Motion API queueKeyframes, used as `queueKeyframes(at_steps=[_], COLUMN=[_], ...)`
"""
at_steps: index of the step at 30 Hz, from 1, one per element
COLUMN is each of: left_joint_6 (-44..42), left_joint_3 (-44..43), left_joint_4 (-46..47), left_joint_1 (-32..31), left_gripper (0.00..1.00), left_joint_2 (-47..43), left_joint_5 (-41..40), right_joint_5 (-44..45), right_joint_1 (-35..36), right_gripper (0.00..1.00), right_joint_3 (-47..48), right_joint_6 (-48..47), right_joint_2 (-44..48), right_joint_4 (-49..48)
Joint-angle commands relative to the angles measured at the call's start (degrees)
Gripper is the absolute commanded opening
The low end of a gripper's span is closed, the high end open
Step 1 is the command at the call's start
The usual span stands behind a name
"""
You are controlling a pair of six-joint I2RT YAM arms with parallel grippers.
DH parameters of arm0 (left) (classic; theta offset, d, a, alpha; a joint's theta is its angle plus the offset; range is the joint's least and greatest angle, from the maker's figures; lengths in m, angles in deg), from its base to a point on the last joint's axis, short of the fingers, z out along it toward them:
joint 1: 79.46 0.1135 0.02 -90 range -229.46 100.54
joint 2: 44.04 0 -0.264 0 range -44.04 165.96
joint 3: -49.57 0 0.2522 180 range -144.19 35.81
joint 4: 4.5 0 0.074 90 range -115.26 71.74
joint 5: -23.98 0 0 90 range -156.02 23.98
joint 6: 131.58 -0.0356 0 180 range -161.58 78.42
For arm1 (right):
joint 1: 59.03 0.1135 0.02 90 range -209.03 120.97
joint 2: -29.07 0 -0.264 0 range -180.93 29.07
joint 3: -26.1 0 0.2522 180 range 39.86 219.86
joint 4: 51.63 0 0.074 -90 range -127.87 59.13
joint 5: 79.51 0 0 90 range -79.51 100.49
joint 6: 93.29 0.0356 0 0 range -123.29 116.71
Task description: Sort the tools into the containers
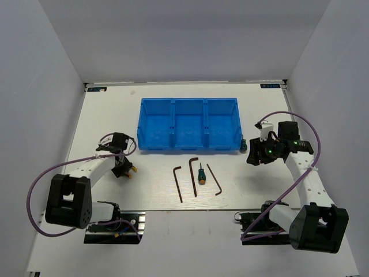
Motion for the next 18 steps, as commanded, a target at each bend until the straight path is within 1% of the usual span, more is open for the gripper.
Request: queueKeyframes(at_steps=[1,3,4,6,7,10,14,15,17,18], left_joint_6=[-0.55,-0.55,-0.55,-0.55,-0.55,-3.35,-9.24,-10.47,-13.98,-15.57], left_joint_3=[1.62,2.50,3.98,4.69,4.70,0.14,-8.82,-12.67,-16.64,-19.97], left_joint_4=[3.36,4.59,5.21,5.22,5.22,2.06,-1.81,-2.60,-2.61,-2.61], left_joint_1=[0.22,0.22,0.22,0.22,0.22,-0.56,-0.57,-0.57,-0.57,-0.57], left_gripper=[0.43,0.39,0.32,0.23,0.14,0.00,0.00,0.00,0.00,0.00], left_joint_2=[0.54,0.54,-0.16,-0.95,-2.00,-4.55,-10.52,-12.19,-12.82,-12.82], left_joint_5=[-1.46,-1.46,-1.46,-1.46,-1.46,-2.60,-3.22,-3.22,-3.22,-0.09], right_joint_5=[0.92,1.10,1.01,0.92,0.75,0.48,0.04,-0.05,-0.48,-0.66], right_joint_1=[-0.70,-0.79,-1.06,-1.14,-1.15,-1.32,-1.58,-1.67,-1.67,-1.67], right_gripper=[0.60,0.60,0.60,0.60,0.60,0.60,0.60,0.60,0.59,0.59], right_joint_3=[0.52,0.61,0.52,0.69,0.61,0.61,0.35,0.17,0.17,0.08], right_joint_6=[-0.30,-0.04,-0.04,0.04,0.05,-0.13,-0.66,-0.57,-0.74,-0.66], right_joint_2=[-0.14,-0.14,-0.05,-0.23,-0.23,-0.23,-0.23,-0.14,-0.31,-0.40], right_joint_4=[-1.34,-1.51,-1.52,-1.34,-1.43,-1.08,-0.81,-0.81,-0.90,-0.82])
